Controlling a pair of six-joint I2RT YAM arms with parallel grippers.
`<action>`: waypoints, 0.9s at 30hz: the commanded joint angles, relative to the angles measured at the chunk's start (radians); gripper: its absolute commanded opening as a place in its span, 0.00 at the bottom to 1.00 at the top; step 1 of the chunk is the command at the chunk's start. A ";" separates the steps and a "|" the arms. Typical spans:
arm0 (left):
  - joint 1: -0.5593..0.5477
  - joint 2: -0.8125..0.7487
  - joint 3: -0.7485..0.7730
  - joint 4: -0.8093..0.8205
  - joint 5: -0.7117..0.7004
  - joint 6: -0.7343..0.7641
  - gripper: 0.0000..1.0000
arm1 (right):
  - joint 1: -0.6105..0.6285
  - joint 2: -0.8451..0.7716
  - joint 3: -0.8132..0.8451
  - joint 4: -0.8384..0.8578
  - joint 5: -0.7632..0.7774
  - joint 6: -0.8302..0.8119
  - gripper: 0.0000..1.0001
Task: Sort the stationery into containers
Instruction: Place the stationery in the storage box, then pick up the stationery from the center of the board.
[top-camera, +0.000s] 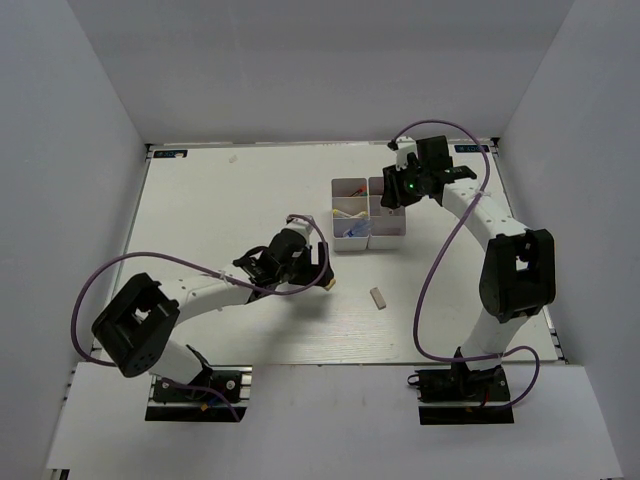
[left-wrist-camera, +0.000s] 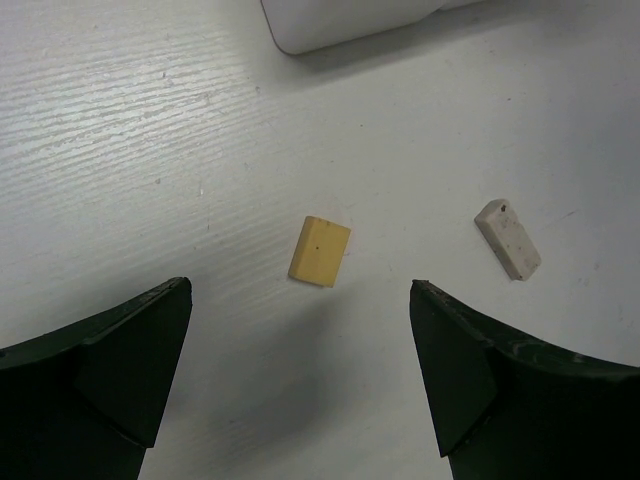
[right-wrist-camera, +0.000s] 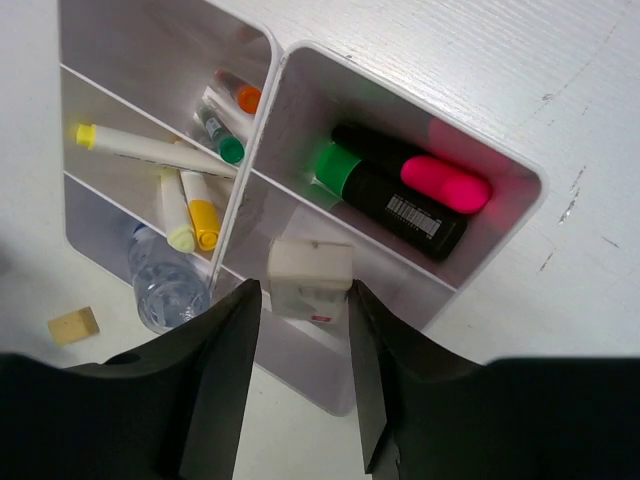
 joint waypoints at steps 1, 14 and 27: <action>-0.005 0.001 0.048 0.002 -0.013 0.032 1.00 | 0.004 -0.009 0.003 0.024 0.007 -0.001 0.47; -0.046 0.125 0.180 -0.095 -0.078 0.111 0.92 | 0.001 -0.141 -0.028 -0.032 -0.035 -0.026 0.46; -0.128 0.268 0.293 -0.211 -0.174 0.111 0.62 | -0.004 -0.452 -0.327 -0.112 -0.153 -0.150 0.34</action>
